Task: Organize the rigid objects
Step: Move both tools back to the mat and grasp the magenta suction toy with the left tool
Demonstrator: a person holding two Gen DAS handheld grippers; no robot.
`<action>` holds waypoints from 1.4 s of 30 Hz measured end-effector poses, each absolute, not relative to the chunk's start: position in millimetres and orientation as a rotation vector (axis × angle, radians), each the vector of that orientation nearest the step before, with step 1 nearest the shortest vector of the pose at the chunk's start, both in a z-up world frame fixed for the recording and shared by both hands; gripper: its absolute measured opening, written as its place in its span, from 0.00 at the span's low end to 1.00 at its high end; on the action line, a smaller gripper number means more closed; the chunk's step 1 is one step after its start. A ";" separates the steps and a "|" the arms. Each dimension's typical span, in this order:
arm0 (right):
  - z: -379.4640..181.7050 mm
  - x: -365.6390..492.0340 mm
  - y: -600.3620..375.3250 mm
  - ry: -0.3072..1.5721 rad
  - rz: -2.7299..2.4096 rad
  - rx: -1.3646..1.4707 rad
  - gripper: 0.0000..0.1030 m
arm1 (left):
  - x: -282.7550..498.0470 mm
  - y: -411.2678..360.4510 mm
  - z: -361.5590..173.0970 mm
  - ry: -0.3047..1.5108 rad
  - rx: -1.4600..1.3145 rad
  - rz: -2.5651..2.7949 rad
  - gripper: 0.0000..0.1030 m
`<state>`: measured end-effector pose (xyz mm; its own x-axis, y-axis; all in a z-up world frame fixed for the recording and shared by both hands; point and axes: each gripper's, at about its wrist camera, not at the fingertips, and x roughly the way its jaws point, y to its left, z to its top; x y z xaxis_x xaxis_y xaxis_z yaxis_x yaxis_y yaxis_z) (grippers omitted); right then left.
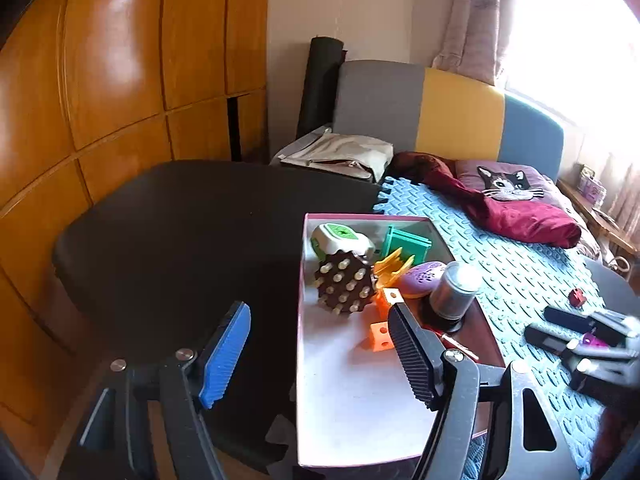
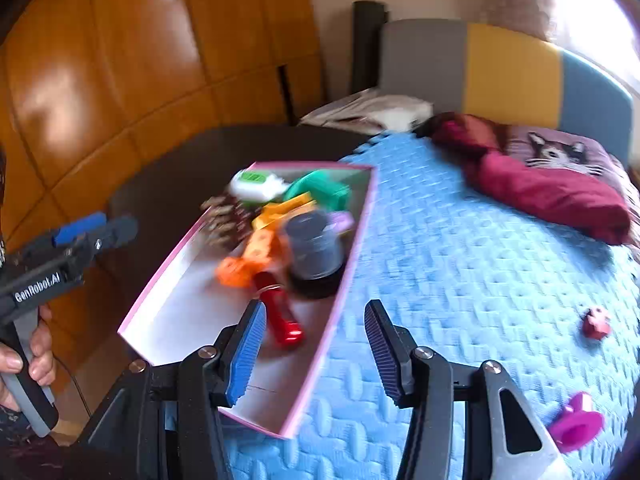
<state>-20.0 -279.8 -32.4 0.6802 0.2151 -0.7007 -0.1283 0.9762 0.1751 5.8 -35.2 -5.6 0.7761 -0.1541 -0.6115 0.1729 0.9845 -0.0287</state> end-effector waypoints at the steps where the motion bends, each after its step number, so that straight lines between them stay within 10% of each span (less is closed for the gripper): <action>1: -29.4 -23.6 -289.4 0.792 0.170 0.125 0.51 | 5.0 -38.1 -4.4 0.656 0.037 -0.185 0.70; 20: -25.8 -125.6 -524.4 0.605 -0.574 0.530 0.51 | -10.2 -176.5 12.7 0.620 0.261 -0.621 0.73; 42: -34.5 -134.3 -542.1 0.572 -0.531 0.675 0.52 | -37.5 -384.0 -67.6 0.894 0.377 -1.118 0.85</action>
